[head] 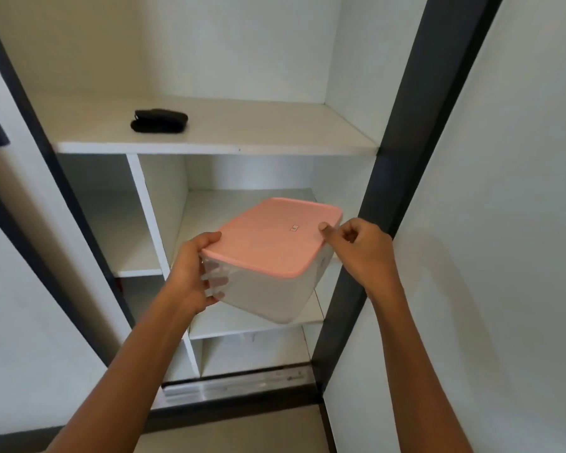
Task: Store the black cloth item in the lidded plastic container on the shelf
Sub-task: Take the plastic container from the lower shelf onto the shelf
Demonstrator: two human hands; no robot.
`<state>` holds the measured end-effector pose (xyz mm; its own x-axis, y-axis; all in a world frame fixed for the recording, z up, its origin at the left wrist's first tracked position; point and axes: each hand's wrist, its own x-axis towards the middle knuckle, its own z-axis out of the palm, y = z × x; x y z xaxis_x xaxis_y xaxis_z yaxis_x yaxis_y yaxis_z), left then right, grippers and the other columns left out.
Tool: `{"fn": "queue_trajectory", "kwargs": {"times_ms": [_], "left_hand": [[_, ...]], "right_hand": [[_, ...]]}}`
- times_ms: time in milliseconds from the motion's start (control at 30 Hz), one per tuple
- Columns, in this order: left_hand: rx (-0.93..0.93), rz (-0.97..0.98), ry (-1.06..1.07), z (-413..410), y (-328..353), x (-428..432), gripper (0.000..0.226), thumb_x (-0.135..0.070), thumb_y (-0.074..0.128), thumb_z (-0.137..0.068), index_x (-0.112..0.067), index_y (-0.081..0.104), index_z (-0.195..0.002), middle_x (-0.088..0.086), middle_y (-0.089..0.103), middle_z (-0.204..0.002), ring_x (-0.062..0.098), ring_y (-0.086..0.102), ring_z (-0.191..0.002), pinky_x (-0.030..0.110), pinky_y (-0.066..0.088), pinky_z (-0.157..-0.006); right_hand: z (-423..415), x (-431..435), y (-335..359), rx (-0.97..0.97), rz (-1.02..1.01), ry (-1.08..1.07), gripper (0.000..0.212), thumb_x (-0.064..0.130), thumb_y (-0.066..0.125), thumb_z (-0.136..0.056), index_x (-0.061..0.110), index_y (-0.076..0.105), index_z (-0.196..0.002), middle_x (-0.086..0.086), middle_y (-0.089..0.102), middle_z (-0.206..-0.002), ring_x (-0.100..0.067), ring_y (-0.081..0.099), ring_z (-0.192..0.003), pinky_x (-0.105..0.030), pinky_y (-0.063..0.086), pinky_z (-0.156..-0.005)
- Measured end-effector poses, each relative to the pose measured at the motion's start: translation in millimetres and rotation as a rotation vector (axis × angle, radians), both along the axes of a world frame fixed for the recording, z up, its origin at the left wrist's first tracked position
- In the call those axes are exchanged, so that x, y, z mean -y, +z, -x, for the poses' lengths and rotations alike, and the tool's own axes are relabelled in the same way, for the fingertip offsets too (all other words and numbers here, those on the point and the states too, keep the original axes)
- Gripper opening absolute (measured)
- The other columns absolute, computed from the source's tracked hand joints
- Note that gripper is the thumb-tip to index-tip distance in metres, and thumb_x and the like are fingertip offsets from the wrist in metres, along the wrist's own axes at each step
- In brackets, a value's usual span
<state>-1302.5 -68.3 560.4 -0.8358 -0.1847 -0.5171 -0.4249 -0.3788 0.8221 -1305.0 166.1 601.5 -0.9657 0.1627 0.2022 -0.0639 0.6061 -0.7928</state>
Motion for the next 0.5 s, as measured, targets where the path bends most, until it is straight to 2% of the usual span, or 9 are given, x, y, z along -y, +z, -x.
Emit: {"fn": "queue_trajectory", "kwargs": {"times_ms": [67, 200, 300, 400, 500], "left_hand": [[-0.058, 0.01, -0.002, 8.0, 27.7, 6.8, 0.019, -0.039, 0.06, -0.074, -0.024, 0.057, -0.085, 0.004, 0.056, -0.096, 0.028, 0.052, -0.09, 0.039, 0.04, -0.079], [-0.168, 0.033, -0.014, 30.9, 76.4, 19.2, 0.016, -0.036, 0.058, -0.076, -0.024, 0.058, -0.086, 0.008, 0.056, -0.104, 0.029, 0.052, -0.097, 0.044, 0.04, -0.085], [-0.214, 0.045, -0.034, 54.4, 111.1, 29.9, 0.02, -0.039, 0.057, -0.075, -0.025, 0.058, -0.09, 0.005, 0.059, -0.102, 0.026, 0.054, -0.094, 0.037, 0.043, -0.075], [-0.233, 0.069, -0.051, 85.1, 145.6, 40.3, 0.014, -0.039, 0.057, -0.076, -0.027, 0.055, -0.083, 0.001, 0.059, -0.093, 0.024, 0.053, -0.084, 0.035, 0.038, -0.066], [-0.234, 0.087, -0.089, 121.0, 169.0, 49.7, 0.018, -0.041, 0.058, -0.074, -0.026, 0.053, -0.083, 0.002, 0.058, -0.094, 0.03, 0.054, -0.086, 0.039, 0.039, -0.081]], "right_hand": [[17.6, 1.6, 17.0, -0.089, 0.031, -0.041, 0.031, 0.045, 0.061, -0.086, 0.017, 0.054, -0.096, 0.005, 0.057, -0.092, -0.008, 0.057, -0.081, -0.012, 0.04, -0.06], [57.9, 7.1, 48.0, -0.231, 0.087, -0.064, 0.047, 0.043, 0.064, -0.084, 0.019, 0.046, -0.119, -0.002, 0.045, -0.12, -0.02, 0.049, -0.116, -0.027, 0.047, -0.085], [83.1, 14.2, 77.0, -0.263, 0.177, -0.003, 0.056, 0.036, 0.061, -0.087, 0.021, 0.038, -0.136, -0.005, 0.04, -0.136, -0.02, 0.046, -0.122, -0.034, 0.048, -0.094], [109.2, 24.9, 102.9, -0.235, 0.28, 0.087, 0.049, 0.03, 0.052, -0.092, 0.019, 0.038, -0.137, -0.003, 0.048, -0.127, -0.017, 0.053, -0.107, -0.02, 0.048, -0.073], [138.5, 33.5, 122.1, -0.279, 0.234, 0.036, 0.044, 0.03, 0.051, -0.09, 0.017, 0.046, -0.132, -0.006, 0.053, -0.126, -0.018, 0.055, -0.101, -0.016, 0.041, -0.061]]}}
